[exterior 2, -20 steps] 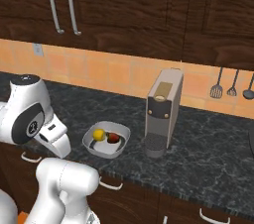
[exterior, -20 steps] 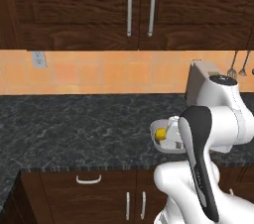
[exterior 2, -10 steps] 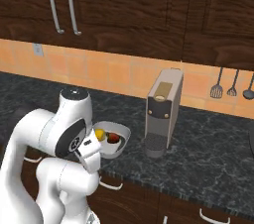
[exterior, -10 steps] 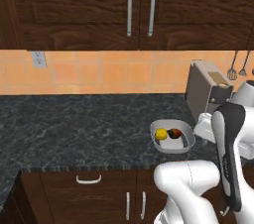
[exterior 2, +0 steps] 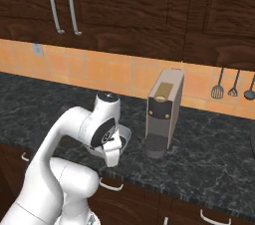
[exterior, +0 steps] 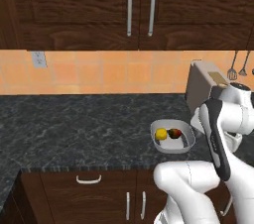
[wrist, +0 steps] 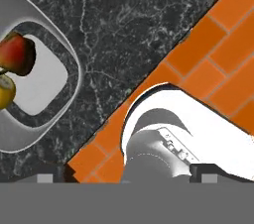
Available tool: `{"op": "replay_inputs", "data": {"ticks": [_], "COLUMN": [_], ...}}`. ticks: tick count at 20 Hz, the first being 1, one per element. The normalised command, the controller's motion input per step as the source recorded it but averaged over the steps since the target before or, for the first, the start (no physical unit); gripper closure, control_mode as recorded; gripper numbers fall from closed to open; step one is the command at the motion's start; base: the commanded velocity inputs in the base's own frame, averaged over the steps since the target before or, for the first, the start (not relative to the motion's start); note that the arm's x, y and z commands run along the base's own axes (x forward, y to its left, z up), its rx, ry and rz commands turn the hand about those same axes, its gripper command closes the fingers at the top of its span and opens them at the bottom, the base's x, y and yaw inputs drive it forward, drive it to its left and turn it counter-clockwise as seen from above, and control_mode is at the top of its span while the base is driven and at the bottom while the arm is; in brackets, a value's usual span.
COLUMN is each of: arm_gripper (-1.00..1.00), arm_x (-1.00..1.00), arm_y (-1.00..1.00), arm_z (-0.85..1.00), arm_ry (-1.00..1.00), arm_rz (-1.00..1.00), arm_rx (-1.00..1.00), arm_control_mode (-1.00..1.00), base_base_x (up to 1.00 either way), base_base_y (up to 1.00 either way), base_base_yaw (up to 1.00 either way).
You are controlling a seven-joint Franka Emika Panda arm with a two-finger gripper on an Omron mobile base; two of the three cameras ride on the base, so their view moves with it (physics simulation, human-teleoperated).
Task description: Take the meat container that has the steak and place it on the second highest rack of the freezer. Then take the vegetable container that has the lemon and bell pepper and place it on the highest rack of the freezer.
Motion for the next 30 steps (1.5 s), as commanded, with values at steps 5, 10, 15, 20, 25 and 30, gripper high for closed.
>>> {"op": "replay_inputs", "data": {"ticks": [5,10,15,20,25,30], "arm_gripper": [-1.0,-1.0,-1.0,-1.0,-1.0,-1.0], "arm_x": [0.11,0.37,0.55,0.29,0.06,-0.25], "arm_y": [0.17,0.05,0.0,0.0,0.0,0.03], "arm_z": [-0.75,-0.23,-0.19,-0.27,-0.14,-0.3], "arm_ry": [0.0,0.0,0.01,0.0,0.0,0.05], "arm_rz": [-0.21,-0.08,-0.03,0.0,0.0,0.0], "arm_rx": [0.0,-0.03,-0.07,0.0,0.0,0.0], "arm_control_mode": [-1.0,-1.0,-1.0,-1.0,-1.0,-1.0], "base_base_x": [0.0,0.0,0.0,0.0,0.0,0.0], "base_base_y": [0.0,0.0,0.0,0.0,0.0,0.0], "base_base_yaw": [0.0,0.0,0.0,0.0,0.0,0.0]}}
